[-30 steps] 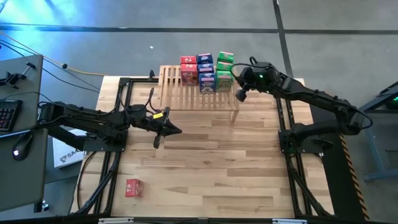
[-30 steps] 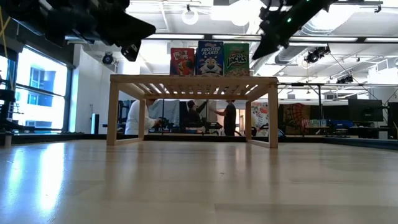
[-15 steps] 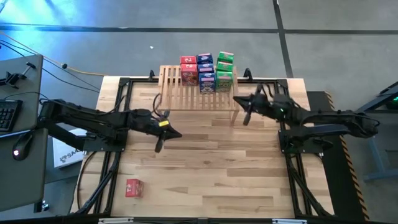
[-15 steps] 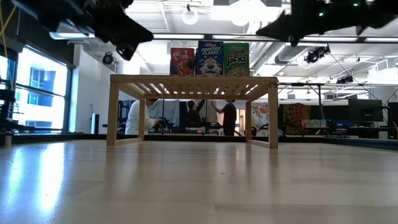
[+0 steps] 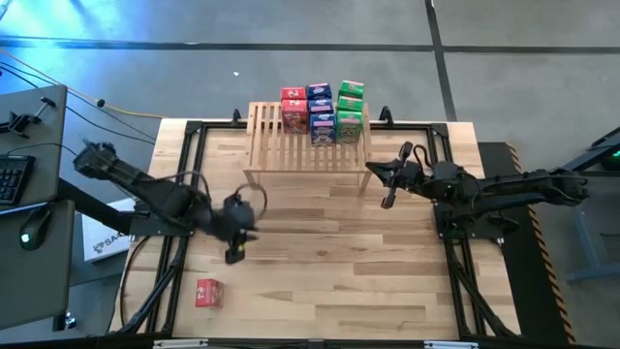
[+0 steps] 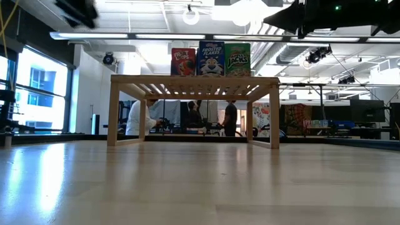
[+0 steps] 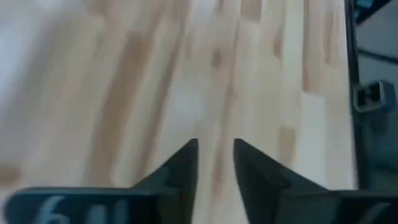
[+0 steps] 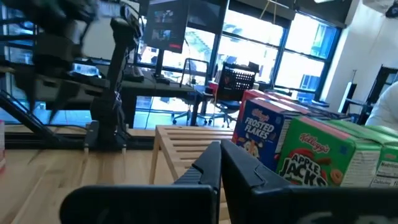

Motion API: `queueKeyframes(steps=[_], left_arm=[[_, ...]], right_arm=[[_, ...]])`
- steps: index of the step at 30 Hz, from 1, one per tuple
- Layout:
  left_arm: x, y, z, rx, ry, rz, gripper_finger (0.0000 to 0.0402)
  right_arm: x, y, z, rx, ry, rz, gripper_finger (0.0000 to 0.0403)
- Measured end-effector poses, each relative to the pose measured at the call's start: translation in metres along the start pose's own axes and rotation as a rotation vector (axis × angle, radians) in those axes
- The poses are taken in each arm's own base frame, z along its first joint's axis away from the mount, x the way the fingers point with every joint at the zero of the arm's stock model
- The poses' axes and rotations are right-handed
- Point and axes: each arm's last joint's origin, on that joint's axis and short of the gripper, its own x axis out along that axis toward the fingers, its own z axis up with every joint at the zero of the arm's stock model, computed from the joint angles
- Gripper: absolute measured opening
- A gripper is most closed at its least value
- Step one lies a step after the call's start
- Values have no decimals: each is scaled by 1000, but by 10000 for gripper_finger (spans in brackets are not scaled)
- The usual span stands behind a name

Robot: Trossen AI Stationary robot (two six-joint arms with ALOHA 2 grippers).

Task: Stack cereal on shelf
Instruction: Put the red cereal box aligned with the other red cereal boxes on the shelf

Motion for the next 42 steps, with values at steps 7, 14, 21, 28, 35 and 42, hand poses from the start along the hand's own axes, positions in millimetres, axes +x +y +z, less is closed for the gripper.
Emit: queueKeyframes(steps=[7, 14, 21, 28, 35, 42], left_arm=[[-11, -57, 0, -72, 350, 47, 200], [-6, -95, -6, -421, 669, 203, 277], [-10, -121, -26, -693, 647, 287, 296], [-20, -132, -48, -932, 613, 393, 297], [-24, -136, -57, -990, 538, 423, 297], [-6, -137, -80, -1028, 529, 415, 297]], right_arm=[[0, 0, 1, -8, -7, -3, 0], [0, 0, 1, 3, -8, -1, 0], [0, 0, 1, -20, -7, 3, 0], [0, 0, 1, -35, -7, 7, 0], [0, 1, 1, -20, -12, 26, 0], [0, 1, 1, -4, -20, 49, 0]])
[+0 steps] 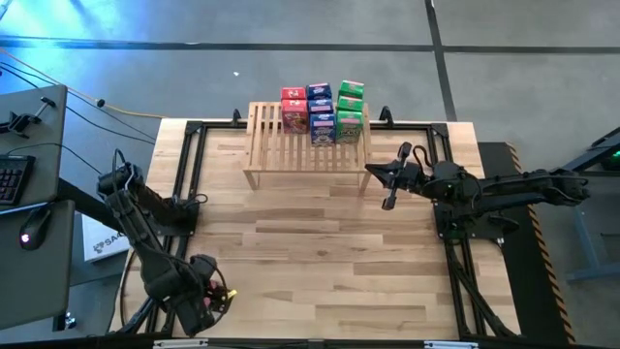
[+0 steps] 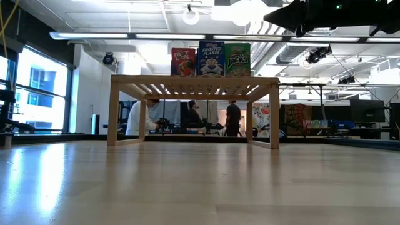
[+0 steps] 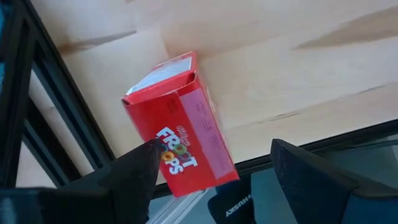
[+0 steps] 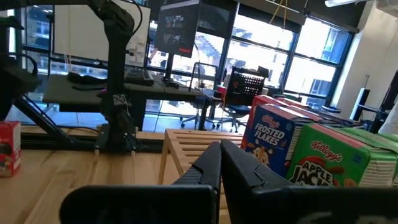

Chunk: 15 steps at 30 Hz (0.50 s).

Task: Stack cereal on shelf
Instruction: Put the red cereal box aligned with the other red cereal boxes on the shelf

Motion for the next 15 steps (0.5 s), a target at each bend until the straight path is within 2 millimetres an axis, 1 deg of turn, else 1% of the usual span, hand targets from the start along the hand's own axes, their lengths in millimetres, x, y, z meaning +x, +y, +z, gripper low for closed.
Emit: queueKeyframes(steps=[3, 8, 15], left_arm=[[5, 3, -2, -8, 6, 1, 297], [6, 6, -5, -8, 10, 10, 297], [1, 0, -2, 18, 18, -5, 296]], right_arm=[[0, 0, 0, 2, 0, 0, 0], [0, 0, 0, 12, -1, -1, 0], [0, 0, 0, 12, -2, -1, 0]])
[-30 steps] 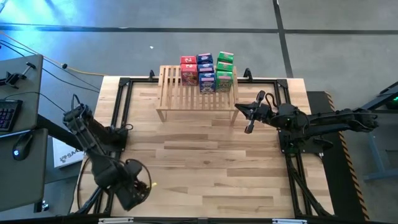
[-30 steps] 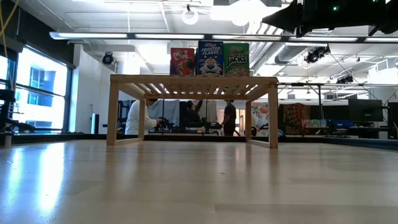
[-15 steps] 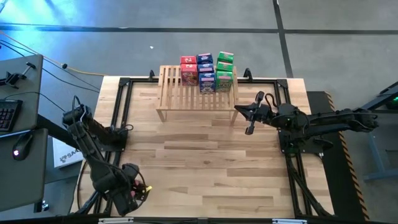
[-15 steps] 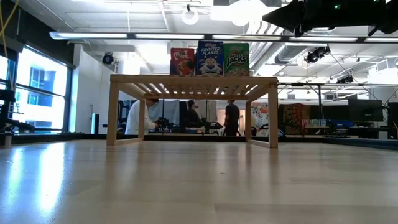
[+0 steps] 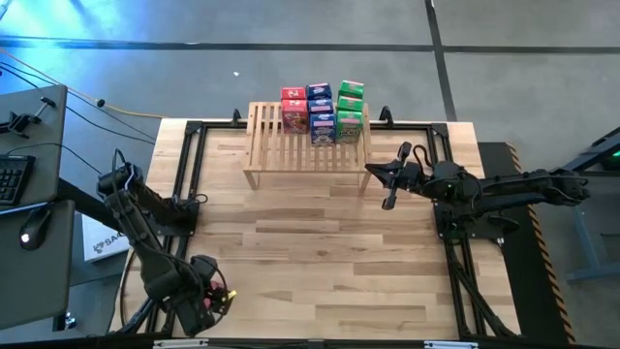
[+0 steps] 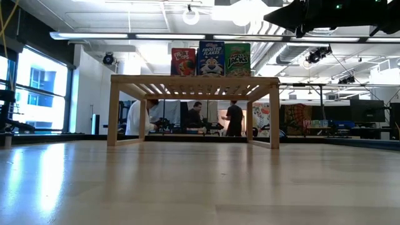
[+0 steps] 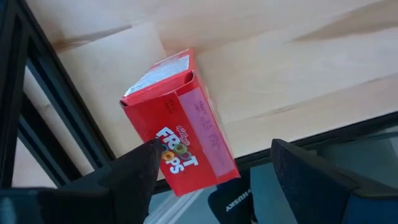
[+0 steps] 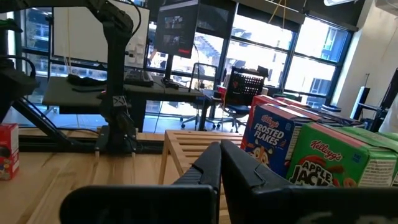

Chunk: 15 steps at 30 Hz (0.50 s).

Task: Stack cereal on shelf
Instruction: Put the red cereal box aligned with the other red cereal boxes on the shelf

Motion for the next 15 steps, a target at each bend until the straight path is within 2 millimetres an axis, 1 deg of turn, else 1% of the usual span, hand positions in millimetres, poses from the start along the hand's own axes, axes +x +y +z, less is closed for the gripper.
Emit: queueKeyframes(steps=[3, 8, 15], left_arm=[[-5, -1, 0, -14, 1, 3, 296], [-5, 3, -5, -68, 22, 21, 296], [8, 9, -7, -88, 10, 30, 296]], right_arm=[[0, 0, 0, 0, 0, 0, 0], [0, 0, 0, 0, 0, 1, 0], [0, 0, 0, 1, 1, 5, 0]])
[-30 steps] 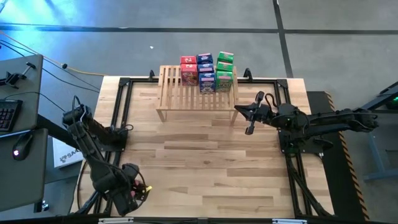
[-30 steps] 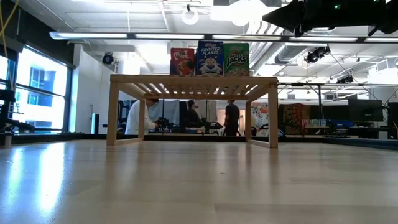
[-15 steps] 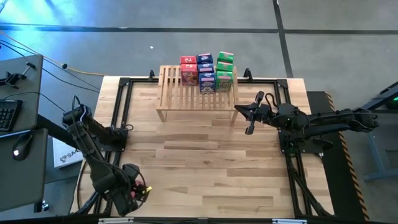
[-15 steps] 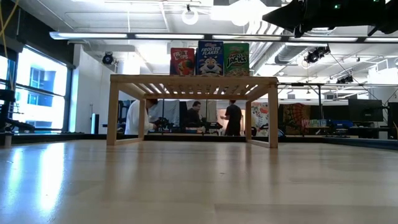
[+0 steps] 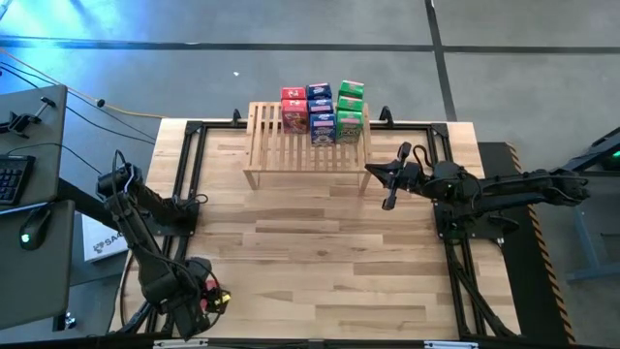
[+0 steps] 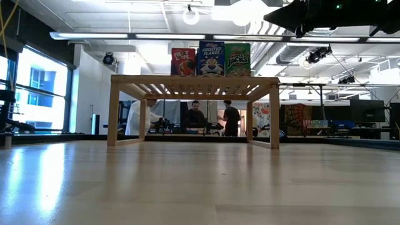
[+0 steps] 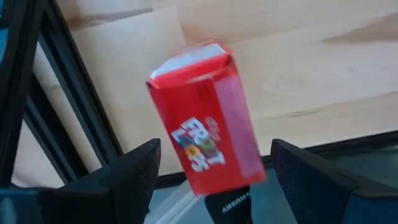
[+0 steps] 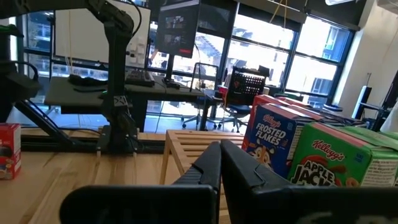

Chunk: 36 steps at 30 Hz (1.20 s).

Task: Stack cereal on shelf
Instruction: Put the red cereal box aligned with the other red cereal boxes on the shelf

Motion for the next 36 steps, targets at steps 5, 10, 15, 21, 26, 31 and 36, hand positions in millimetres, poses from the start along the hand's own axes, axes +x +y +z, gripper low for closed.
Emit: queueKeyframes(steps=[5, 10, 15, 21, 26, 31, 36], left_arm=[[7, 2, 4, 10, -55, -10, 296], [15, 5, 6, 50, -78, -4, 295], [18, 7, 11, 136, -144, 2, 276], [15, -4, 28, 320, -225, -15, 239], [11, -21, 50, 477, -234, 11, 212], [2, -33, 71, 563, -229, -11, 186], [-17, -28, 76, 456, -201, -116, 157]], right_arm=[[0, 0, 0, 5, 0, 0, 0], [0, 0, 0, 6, 0, 0, 0], [0, 0, 0, 17, 0, 0, 0], [0, 0, 0, 24, 0, 0, 0], [0, 0, 0, 36, 0, 0, 0], [0, 0, 0, 41, 0, 1, 0], [0, 1, -1, 39, 1, 37, 0]])
